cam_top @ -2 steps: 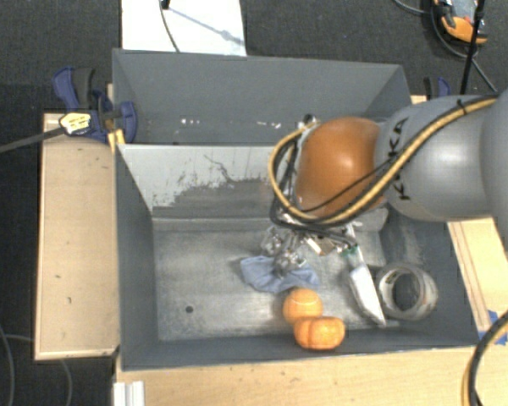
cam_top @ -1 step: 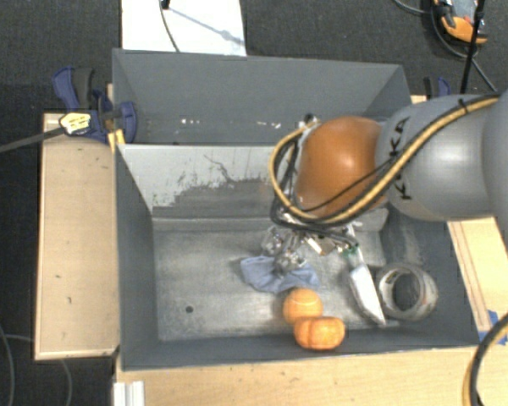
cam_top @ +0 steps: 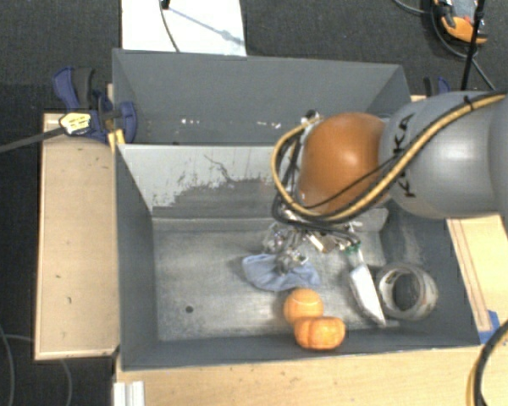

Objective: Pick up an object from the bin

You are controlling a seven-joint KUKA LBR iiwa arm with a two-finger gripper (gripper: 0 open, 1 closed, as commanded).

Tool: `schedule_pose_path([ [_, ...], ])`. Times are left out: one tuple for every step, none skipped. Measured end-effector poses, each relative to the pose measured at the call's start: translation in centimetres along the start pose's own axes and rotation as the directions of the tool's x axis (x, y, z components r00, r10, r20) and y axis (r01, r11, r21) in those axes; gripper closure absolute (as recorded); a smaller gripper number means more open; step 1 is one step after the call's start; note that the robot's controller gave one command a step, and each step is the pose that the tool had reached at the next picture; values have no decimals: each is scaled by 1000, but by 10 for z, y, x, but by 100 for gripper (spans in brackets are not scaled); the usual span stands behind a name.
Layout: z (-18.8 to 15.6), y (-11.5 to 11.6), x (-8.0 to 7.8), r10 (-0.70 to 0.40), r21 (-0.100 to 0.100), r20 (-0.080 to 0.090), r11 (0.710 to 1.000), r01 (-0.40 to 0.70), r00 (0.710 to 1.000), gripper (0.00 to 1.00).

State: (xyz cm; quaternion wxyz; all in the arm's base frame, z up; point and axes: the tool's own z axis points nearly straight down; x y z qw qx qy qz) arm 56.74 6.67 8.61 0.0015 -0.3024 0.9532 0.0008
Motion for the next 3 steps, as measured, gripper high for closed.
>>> schedule_pose_path([
  [-7, 0, -1, 2, 2, 2, 1000, -2, 1000, 100],
  [-13, 0, -1, 3, 1, 2, 1000, -3, 1000, 100],
  [-20, 0, -1, 5, 0, 0, 1000, -5, 1000, 100],
])
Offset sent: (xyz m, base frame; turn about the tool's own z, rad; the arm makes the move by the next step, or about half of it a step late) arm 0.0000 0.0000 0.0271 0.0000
